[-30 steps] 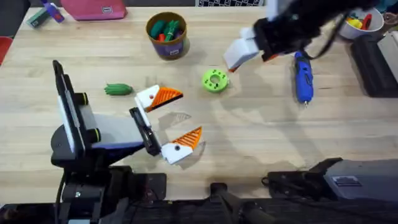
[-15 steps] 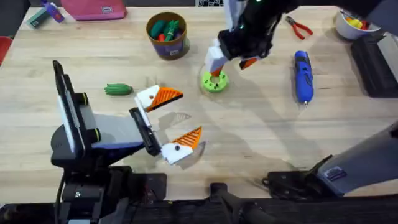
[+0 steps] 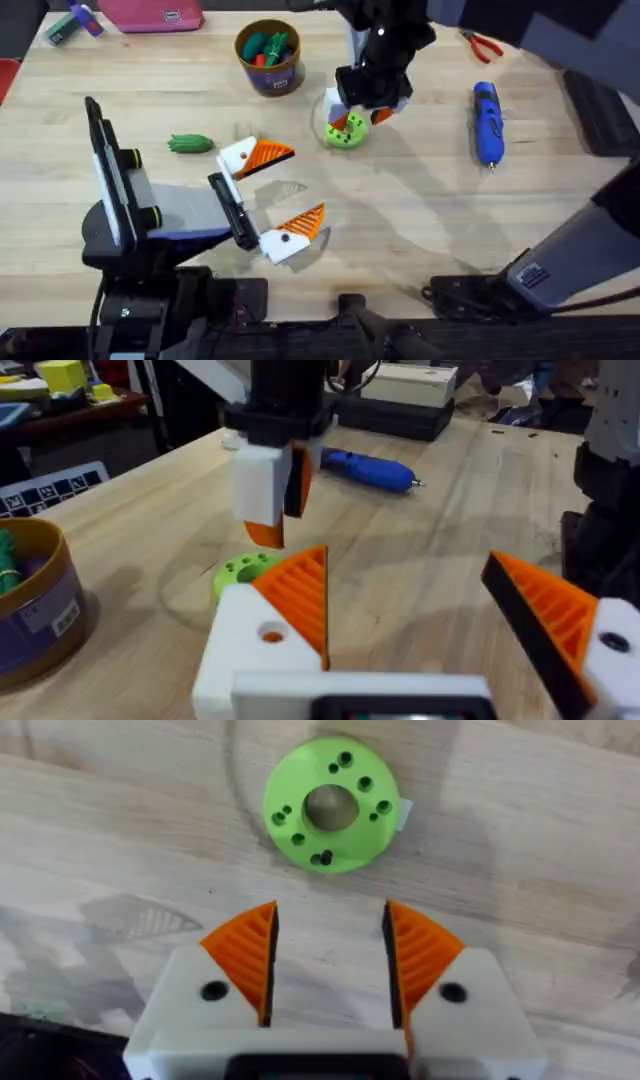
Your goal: Pick up the gripper from the table and insert it into the empty holder that is missing its gripper. Then pick up a screw, insert it into the mounting hole, and use the screwdriver to tighten it. Finally, clean up the table by picking up the vegetable and placing it into the bucket.
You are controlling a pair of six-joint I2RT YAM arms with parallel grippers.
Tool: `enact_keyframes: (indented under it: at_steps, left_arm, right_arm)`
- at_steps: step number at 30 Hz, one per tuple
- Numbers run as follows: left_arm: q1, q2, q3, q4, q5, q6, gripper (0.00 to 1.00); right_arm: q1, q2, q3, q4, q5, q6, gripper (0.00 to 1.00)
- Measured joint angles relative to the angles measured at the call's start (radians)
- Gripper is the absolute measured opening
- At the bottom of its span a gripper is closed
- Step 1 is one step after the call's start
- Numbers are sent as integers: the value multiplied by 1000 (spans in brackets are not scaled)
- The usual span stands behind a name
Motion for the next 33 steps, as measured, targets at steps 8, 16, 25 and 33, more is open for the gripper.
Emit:
enact_keyframes:
  at_steps: [8, 16, 25, 33]
  left_arm:
    - [0, 0, 0, 0, 0, 0, 985]
    - [0, 0, 0, 0, 0, 0, 985]
    - [0, 0, 0, 0, 0, 0, 987]
    - [0, 0, 0, 0, 0, 0, 987]
  right_arm:
    - [15, 53, -18, 10, 23, 68, 537]
    - [23, 67, -25, 23, 48, 106, 492]
    - [33, 115, -25, 45, 49, 123, 473]
    - [33, 117, -31, 77, 49, 143, 420]
